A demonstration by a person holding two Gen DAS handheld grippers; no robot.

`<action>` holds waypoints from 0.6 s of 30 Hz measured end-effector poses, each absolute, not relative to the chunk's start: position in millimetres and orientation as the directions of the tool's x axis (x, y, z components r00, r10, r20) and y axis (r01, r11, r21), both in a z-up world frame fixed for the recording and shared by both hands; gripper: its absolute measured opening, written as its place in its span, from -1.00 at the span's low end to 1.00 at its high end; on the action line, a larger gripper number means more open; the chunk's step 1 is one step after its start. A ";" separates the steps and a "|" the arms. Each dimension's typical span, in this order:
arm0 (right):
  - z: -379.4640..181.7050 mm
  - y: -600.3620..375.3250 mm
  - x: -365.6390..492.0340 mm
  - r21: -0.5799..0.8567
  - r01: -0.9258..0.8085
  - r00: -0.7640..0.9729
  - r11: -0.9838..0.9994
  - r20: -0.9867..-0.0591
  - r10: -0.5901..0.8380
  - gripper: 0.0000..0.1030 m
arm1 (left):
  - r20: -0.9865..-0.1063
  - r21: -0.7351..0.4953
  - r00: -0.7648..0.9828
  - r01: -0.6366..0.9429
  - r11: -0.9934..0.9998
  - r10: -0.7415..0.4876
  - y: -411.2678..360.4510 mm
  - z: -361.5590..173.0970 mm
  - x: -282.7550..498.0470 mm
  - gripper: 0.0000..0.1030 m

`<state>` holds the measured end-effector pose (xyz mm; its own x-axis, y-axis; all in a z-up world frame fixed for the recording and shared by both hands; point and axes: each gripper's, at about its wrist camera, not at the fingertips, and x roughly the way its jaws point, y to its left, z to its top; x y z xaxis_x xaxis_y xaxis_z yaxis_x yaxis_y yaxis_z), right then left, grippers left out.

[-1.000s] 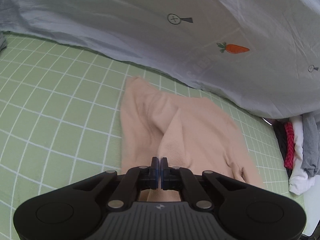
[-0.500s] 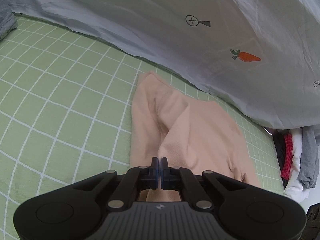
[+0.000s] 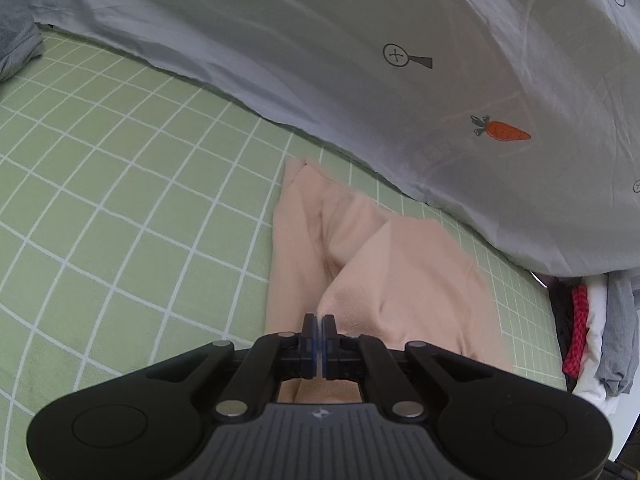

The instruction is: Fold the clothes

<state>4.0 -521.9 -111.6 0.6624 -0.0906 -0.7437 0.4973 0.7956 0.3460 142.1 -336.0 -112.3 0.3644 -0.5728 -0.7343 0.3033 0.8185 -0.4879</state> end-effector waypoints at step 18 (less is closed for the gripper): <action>-154.1 -563.7 -10.5 0.681 0.677 0.695 0.279 -0.717 0.061 -0.07 | -0.657 -0.579 0.270 0.416 0.701 -0.704 -359.8 -103.6 165.9 -0.52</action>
